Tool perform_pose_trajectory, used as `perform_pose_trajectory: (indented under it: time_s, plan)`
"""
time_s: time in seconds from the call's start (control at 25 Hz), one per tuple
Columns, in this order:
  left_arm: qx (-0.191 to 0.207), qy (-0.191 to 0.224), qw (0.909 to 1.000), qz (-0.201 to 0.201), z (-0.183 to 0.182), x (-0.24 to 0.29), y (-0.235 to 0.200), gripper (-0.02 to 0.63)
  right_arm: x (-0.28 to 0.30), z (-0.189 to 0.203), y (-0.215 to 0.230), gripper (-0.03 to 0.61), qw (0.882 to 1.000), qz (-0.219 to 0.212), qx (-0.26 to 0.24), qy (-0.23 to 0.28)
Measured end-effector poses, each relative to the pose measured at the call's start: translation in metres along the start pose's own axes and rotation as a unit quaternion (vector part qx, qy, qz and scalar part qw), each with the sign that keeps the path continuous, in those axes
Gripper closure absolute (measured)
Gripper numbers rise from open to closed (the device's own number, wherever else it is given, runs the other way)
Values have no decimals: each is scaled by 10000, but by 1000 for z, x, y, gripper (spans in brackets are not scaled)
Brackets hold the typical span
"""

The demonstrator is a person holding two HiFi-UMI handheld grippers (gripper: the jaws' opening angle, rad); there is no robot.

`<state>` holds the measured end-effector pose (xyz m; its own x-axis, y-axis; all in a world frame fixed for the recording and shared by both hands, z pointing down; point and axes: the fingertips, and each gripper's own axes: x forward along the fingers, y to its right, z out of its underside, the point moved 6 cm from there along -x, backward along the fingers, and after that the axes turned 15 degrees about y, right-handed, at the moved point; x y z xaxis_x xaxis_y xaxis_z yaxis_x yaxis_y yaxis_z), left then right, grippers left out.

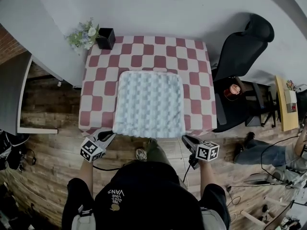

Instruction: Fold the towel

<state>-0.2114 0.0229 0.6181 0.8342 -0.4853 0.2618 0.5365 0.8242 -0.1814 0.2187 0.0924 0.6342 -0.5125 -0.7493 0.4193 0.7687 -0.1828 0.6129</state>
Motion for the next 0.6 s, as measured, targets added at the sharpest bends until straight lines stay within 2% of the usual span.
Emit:
perform_pose_trajectory:
  time_s: [0.12, 0.24, 0.28, 0.48, 0.6]
  plan:
    - [-88, -71, 9999, -49, 2, 1, -1, 584, 3, 2, 3, 522, 9987, 103, -261, -422]
    - [-184, -109, 9997, -96, 3, 4, -3, 584, 5, -8, 6, 446, 9962, 136, -566, -654]
    - [-214, -125, 9996, -112, 3, 5, -3, 584, 6, -16, 6, 414, 9957, 106, -644, -662]
    - [-328, -209, 9990, -198, 5, 10, -6, 584, 4, -76, 8, 356, 9917, -248, -1079, -650]
    - [-388, -226, 9987, -255, 5, 11, -6, 584, 6, -128, 22, 356, 9927, -175, -1187, -156]
